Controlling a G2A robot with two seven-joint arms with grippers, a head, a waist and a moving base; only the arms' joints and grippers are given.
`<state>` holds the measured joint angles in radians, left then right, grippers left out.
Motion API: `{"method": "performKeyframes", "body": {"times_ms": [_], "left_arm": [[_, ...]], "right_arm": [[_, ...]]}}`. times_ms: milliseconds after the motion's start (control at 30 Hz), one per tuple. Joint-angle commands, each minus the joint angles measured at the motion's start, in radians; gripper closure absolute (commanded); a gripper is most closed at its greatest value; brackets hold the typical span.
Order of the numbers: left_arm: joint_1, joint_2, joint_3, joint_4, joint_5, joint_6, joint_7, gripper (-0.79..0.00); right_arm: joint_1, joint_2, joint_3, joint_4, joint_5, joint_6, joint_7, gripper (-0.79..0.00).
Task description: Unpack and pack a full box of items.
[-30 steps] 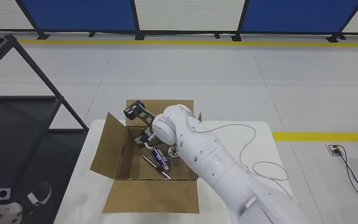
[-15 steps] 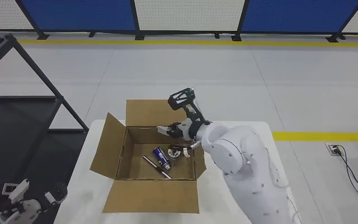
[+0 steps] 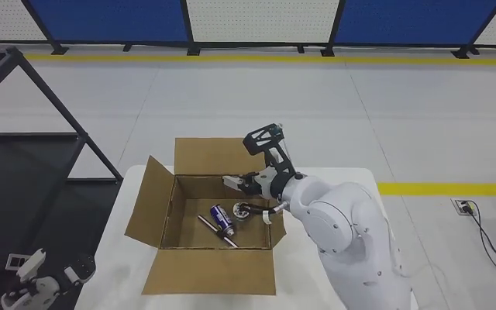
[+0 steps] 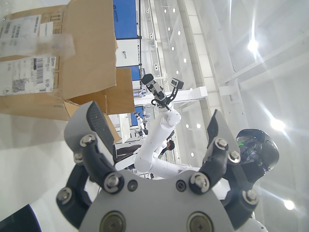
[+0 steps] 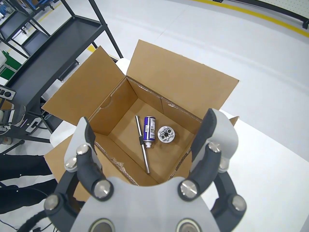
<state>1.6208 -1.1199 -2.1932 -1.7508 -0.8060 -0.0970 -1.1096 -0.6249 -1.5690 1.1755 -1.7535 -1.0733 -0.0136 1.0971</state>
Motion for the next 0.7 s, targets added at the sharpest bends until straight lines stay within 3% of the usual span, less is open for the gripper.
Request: {"method": "performKeyframes", "body": {"times_ms": [0,200,400,500,667], "left_arm": [[-0.001,-0.001,0.002,0.0,0.014,-0.007,0.046,-0.785],[-0.041,0.004,0.022,-0.009,0.092,-0.034,0.135,-0.785],[-0.131,0.023,0.066,0.004,0.229,-0.031,0.134,-0.785],[-0.187,0.032,0.102,0.03,0.285,-0.02,0.137,-0.785],[-0.265,0.042,0.167,0.069,0.308,0.016,0.116,-0.785]], "right_arm": [[-0.01,0.0,0.004,0.006,0.016,0.0,-0.033,-0.785],[-0.044,0.016,0.152,-0.06,0.187,0.012,0.014,-0.785],[-0.133,0.04,0.312,-0.125,0.322,0.062,0.121,-0.785],[-0.155,0.05,0.345,-0.113,0.341,0.086,0.156,-0.785],[-0.168,0.057,0.309,-0.045,0.34,0.108,0.161,-0.785]]}}
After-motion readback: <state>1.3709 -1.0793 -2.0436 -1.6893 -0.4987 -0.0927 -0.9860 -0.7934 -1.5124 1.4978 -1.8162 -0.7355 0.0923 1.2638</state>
